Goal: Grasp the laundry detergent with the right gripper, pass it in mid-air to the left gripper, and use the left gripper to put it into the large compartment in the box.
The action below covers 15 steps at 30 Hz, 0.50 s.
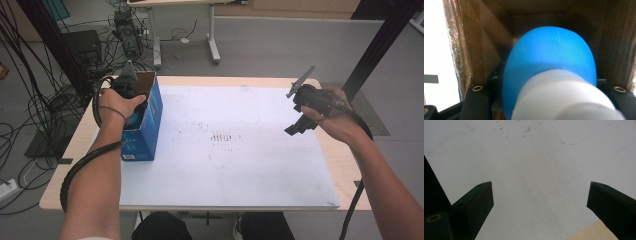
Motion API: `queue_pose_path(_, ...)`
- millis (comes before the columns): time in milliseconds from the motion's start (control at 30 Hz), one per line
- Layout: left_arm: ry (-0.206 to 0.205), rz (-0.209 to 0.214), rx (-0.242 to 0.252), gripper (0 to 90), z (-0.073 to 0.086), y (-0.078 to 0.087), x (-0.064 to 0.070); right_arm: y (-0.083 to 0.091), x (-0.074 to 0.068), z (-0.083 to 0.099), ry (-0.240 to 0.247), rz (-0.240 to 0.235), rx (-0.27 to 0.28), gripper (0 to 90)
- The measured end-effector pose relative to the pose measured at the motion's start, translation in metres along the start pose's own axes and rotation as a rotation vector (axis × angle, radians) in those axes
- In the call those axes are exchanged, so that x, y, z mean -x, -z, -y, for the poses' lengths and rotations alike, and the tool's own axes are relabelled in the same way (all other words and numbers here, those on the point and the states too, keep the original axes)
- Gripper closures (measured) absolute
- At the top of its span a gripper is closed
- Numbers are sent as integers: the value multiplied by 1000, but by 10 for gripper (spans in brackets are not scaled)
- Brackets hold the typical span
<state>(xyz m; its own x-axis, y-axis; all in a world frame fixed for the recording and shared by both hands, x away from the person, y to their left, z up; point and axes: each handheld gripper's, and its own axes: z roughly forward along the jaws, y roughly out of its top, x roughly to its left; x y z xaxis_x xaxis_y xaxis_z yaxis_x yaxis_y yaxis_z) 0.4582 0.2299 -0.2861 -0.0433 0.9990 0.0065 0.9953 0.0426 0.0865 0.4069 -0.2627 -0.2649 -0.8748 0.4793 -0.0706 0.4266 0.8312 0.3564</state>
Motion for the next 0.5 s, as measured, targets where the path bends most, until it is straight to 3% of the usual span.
queue_pose_path(500, -1, -2, 0, 369, 0, 0, 1, 4, 0, -2, 10, 9, -4, 67)
